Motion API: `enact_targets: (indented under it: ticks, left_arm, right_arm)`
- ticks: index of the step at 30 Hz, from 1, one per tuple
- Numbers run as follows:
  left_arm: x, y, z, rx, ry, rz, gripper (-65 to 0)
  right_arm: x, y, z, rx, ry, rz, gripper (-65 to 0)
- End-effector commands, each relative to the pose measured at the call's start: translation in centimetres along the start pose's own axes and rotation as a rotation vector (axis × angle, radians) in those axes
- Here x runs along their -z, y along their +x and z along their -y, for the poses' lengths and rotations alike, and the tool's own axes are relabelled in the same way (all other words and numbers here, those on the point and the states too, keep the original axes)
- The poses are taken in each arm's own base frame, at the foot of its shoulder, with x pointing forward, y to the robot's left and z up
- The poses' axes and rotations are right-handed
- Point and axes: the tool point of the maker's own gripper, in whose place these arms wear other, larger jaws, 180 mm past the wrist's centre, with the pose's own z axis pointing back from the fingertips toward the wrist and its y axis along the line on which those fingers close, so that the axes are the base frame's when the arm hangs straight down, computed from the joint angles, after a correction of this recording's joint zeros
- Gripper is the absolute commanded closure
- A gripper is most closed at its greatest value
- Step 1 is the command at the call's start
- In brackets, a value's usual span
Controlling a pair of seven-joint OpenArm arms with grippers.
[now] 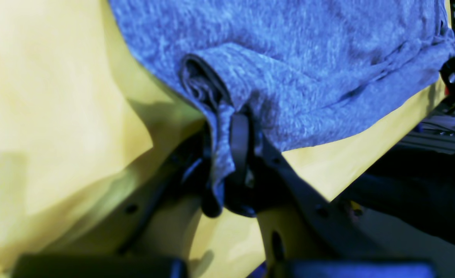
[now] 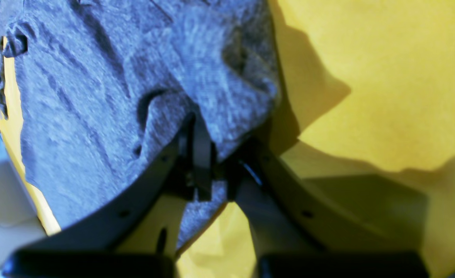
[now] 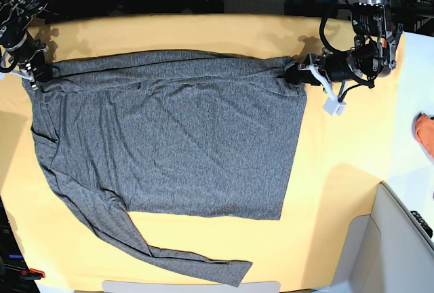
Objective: Fold the T-shirt properly
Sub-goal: 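Pull the regrasped edge toward the robot base with both grippers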
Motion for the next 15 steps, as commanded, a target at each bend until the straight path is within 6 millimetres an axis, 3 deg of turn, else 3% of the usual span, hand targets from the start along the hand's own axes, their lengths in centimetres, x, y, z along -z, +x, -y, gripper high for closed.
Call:
enact_targets:
  ticks: [1, 4, 10, 15]
  left_arm:
    - [-0.7, -0.8, -0.3, 0.026, 0.024, -0.036, -0.6]
    - [-2.1, -0.7, 0.1, 0.055, 0.043, -0.006, -0.6]
    - [-4.9, -1.8, -1.8, 0.008, 0.107, 0.001, -0.6]
    - [-5.5, -2.9, -2.5, -0.023, 0.123, -0.004, -0.6]
  right_arm:
    - [-0.6, 0.1, 1.4, -0.019, -0.059, -0.016, 0.0]
    - [-1.3, 0.1, 2.2, -0.037, -0.081, -0.014, 0.0]
    - [-3.4, 0.5, 2.9, -0.110, -0.122, 0.015, 0.0]
    - [-4.1, 0.8, 3.8, -0.132, -0.152, 0.013, 0.0]
